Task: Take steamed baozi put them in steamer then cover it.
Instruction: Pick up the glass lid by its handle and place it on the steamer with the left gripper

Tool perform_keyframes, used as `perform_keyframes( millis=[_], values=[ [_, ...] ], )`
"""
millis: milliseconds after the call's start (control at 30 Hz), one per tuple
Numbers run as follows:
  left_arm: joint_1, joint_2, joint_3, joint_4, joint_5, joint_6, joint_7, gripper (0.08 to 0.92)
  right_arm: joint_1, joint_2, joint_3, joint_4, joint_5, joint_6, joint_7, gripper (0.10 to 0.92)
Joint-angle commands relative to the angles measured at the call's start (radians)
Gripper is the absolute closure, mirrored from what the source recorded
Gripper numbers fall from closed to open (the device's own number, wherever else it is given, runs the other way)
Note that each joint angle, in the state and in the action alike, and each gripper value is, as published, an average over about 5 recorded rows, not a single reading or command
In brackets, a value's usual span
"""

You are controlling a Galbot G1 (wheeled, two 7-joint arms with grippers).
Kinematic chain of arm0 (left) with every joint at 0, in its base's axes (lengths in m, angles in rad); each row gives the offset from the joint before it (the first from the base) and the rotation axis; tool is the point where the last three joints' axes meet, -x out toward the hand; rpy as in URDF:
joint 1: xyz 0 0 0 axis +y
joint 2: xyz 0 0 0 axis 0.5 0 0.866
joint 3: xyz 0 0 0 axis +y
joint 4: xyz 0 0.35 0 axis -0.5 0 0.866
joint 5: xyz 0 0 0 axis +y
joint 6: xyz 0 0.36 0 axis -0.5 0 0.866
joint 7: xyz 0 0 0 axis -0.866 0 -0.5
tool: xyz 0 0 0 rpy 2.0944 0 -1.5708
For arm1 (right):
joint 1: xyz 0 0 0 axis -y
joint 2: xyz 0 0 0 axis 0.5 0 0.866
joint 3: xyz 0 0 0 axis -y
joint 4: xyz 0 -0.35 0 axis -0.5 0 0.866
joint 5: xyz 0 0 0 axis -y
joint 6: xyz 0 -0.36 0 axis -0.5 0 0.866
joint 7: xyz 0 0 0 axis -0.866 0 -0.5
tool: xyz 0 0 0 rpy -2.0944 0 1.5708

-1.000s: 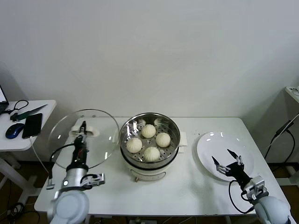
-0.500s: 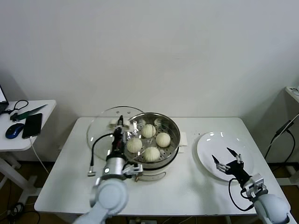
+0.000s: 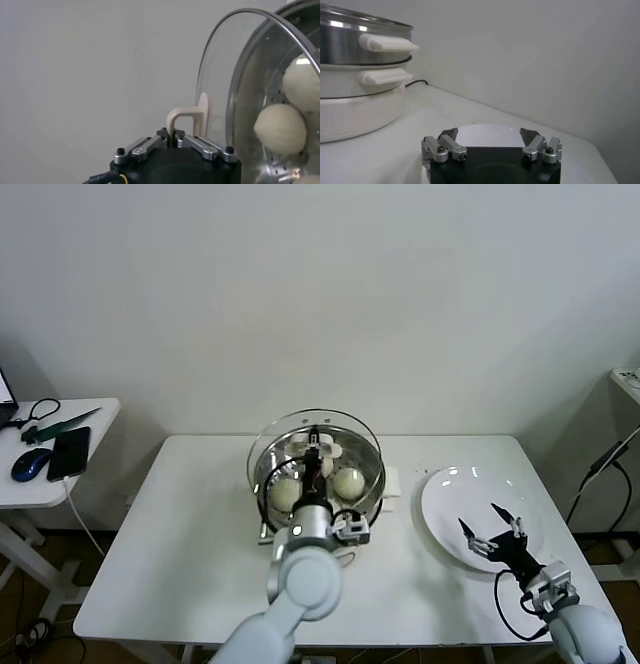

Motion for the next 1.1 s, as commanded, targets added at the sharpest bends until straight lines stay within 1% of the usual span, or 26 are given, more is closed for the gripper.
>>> perform_keyframes(
  millis=[33,267,533,1100],
  values=[
    [-0.044,-0.105,0.031,0.121,0.046,0.030,0.030,0.852,-0.003,0.001,0.008,-0.001,-0.001,0.002,-0.001,0.203],
    [-0.025,-0.098,0.037,0.136,0.079,0.028,0.054,0.852,0.000,0.000,0.007,-0.005,-0.003,0.005,-0.005,0.203],
    [-0.009,-0.100,-0.013,0.138,0.102,0.023,0.057,0.852,0.003,0.000,0.006,-0.011,-0.004,0.009,-0.009,0.203],
    [0.019,-0.099,-0.031,0.134,0.086,0.024,0.017,0.852,0.007,0.007,0.004,-0.020,-0.018,0.017,-0.017,0.203]
  ],
)
